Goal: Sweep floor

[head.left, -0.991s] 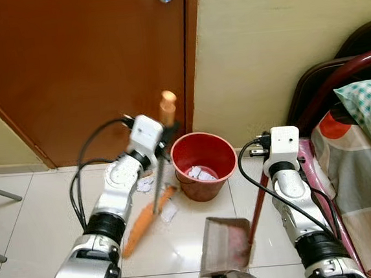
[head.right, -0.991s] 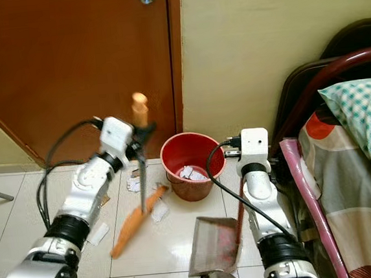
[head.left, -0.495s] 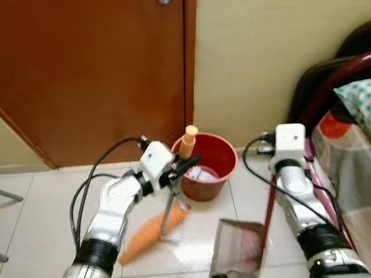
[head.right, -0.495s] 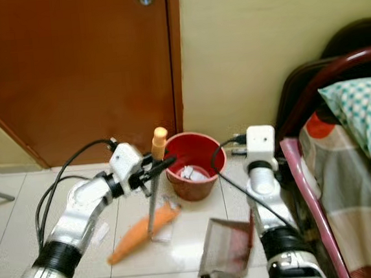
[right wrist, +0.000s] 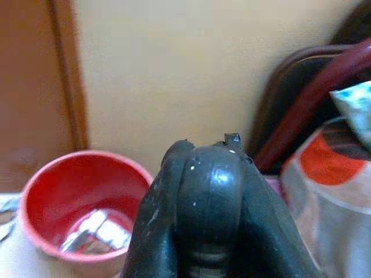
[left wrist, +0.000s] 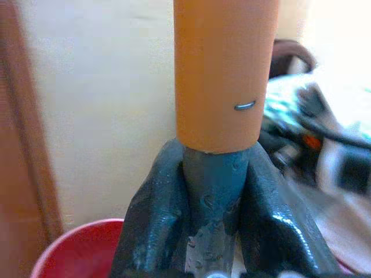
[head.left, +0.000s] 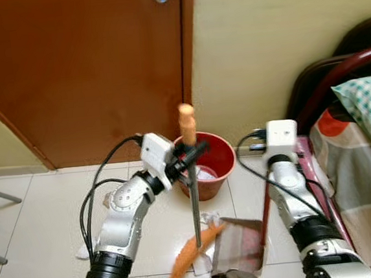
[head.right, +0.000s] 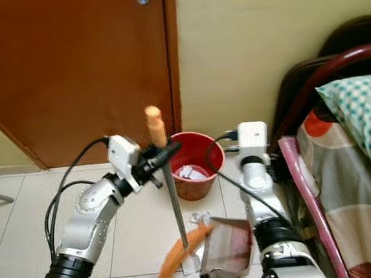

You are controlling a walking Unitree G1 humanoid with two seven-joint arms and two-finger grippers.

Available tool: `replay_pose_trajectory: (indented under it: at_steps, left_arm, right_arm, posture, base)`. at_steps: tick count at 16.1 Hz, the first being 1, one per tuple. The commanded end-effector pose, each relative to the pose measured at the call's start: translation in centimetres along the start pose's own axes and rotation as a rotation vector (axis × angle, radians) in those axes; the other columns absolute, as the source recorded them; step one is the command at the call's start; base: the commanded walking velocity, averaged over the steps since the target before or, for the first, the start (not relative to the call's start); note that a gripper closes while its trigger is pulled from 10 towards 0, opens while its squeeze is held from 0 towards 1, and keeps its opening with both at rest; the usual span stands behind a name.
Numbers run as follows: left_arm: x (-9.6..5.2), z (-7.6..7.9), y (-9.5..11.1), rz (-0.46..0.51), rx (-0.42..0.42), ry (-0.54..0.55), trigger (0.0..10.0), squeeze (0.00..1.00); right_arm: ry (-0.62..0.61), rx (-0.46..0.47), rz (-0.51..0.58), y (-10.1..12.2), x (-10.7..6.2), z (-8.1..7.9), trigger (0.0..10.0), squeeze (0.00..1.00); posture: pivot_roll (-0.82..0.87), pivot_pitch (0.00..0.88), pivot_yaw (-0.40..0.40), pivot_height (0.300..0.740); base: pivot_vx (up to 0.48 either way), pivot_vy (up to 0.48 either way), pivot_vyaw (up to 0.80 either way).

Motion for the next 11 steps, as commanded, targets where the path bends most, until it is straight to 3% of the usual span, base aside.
replay_pose_trajectory:
  at_steps: [1,2,3,5,8,11]
  left_arm:
    - [0.2,-1.6,2.3,0.085,0.048,0.088,10.0,0.0]
    - [-0.1,-3.4,3.2,0.117,0.051,0.199,10.0,0.0]
    - [-0.2,-4.1,3.6,0.128,0.046,0.236,10.0,0.0]
    - [-1.3,-7.7,5.1,0.184,0.008,0.429,10.0,0.0]
    - [-2.8,-10.2,6.0,0.198,0.031,0.534,10.0,0.0]
    - [-4.8,-11.4,6.1,0.177,0.073,0.593,10.0,0.0]
  right_arm:
    - [0.058,-0.002,-0.058,-1.1,-0.2,-1.1,10.0,0.0]
    - [0.117,-0.007,-0.065,-1.2,-0.3,-2.2,10.0,0.0]
    - [0.135,-0.01,-0.065,-1.2,-0.4,-2.5,10.0,0.0]
    - [0.216,0.024,-0.061,-1.1,-0.7,-4.1,10.0,0.0]
    - [0.268,0.019,-0.063,-1.2,-1.1,-5.2,10.0,0.0]
    - [0.278,0.009,-0.065,-1.3,-1.2,-5.3,10.0,0.0]
  posture:
    - [0.01,0.123,-0.034,0.74]
    - [0.01,0.121,-0.035,0.74]
    - [0.01,0.121,-0.035,0.74]
    - [0.01,0.117,-0.035,0.74]
    - [0.01,0.111,-0.036,0.74]
    - [0.01,0.108,-0.034,0.74]
  base:
    - [0.0,0.0,0.0]
    - [0.0,0.0,0.0]
    - [0.0,0.0,0.0]
    - [0.0,0.0,0.0]
    - [0.0,0.0,0.0]
    - [0.0,0.0,0.0]
Point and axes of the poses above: a point about 5 cm out from each wrist's last joint towards the gripper, its own x axis pointing out of the wrist towards the gripper, its own y axis along the axis of the wrist's last joint, z = x × y, the point moved 4 cm from there along x, pointing out of the wrist towards the gripper, and after that the axes turned 6 degrees about x, right-handed, at the moved point
